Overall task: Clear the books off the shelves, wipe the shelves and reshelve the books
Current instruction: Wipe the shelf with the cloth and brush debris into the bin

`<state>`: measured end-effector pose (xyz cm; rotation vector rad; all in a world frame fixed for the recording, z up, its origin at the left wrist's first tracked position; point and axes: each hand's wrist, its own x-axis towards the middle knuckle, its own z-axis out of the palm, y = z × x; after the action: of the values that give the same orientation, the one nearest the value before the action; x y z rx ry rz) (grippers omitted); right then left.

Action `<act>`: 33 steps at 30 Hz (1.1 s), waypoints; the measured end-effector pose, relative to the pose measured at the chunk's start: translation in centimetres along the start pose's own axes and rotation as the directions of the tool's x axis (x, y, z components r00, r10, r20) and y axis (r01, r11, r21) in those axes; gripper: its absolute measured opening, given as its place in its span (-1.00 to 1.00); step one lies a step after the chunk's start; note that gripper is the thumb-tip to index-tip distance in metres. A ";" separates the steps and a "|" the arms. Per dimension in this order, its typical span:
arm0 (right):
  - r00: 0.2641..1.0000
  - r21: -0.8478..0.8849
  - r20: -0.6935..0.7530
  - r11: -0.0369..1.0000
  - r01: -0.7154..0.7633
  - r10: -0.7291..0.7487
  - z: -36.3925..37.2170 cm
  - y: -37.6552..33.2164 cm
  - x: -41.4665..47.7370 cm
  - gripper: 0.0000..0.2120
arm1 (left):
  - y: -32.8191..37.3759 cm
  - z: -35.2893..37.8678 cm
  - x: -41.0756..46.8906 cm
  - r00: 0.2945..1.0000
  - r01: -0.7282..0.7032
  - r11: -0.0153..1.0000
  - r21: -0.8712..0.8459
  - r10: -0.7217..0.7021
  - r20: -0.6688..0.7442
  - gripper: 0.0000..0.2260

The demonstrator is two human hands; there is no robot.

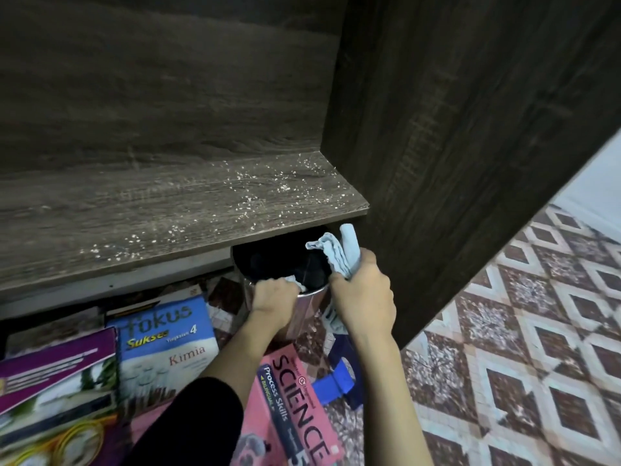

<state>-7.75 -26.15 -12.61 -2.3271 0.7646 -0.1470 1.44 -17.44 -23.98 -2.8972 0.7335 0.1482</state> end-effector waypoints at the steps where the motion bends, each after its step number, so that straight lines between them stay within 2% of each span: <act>1: 1.000 0.003 -0.006 1.000 0.003 -0.003 -0.1 0.0 -0.1 -0.60 | -0.1 -0.6 -0.2 1.000 0.000 1.000 0.014 0.000 -0.015 -0.72; 9: 0.996 0.021 -0.083 0.999 0.043 -0.041 -1.4 0.3 -1.2 -0.57 | -0.3 -4.3 -3.7 0.997 0.017 1.000 -0.003 -0.017 -0.078 -0.76; 15: 0.995 -0.010 -0.063 0.997 0.071 -0.072 -1.2 0.2 -2.2 -0.44 | 0.8 -6.0 -8.0 0.998 0.011 1.000 -0.020 -0.012 -0.062 -0.76; 19: 0.982 -0.064 -0.102 0.986 0.155 -0.161 -2.0 -1.5 -1.9 -0.42 | 0.9 -6.6 -10.3 0.999 0.043 0.997 -0.065 -0.045 -0.026 -0.77; 22: 0.947 -0.177 -0.143 0.949 0.262 -0.288 -3.6 -3.4 0.2 -0.42 | 0.4 -6.6 -11.1 0.999 0.036 0.996 -0.076 -0.038 -0.022 -0.78; 26: 0.900 -0.384 -0.104 0.852 0.356 -0.423 -4.6 -5.6 4.6 -0.42 | 0.0 -6.6 -11.4 1.000 0.010 0.998 -0.058 -0.011 -0.027 -0.77; 33: 0.905 -0.694 -0.009 0.654 0.301 -0.425 -2.1 -6.5 11.1 -0.41 | -0.5 -6.3 -10.2 1.000 0.006 0.996 -0.086 -0.008 -0.030 -0.77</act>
<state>3.93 -29.67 -7.96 -3.2111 0.4433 -0.2872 -6.85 -13.33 -16.40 -2.9893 0.7394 0.1392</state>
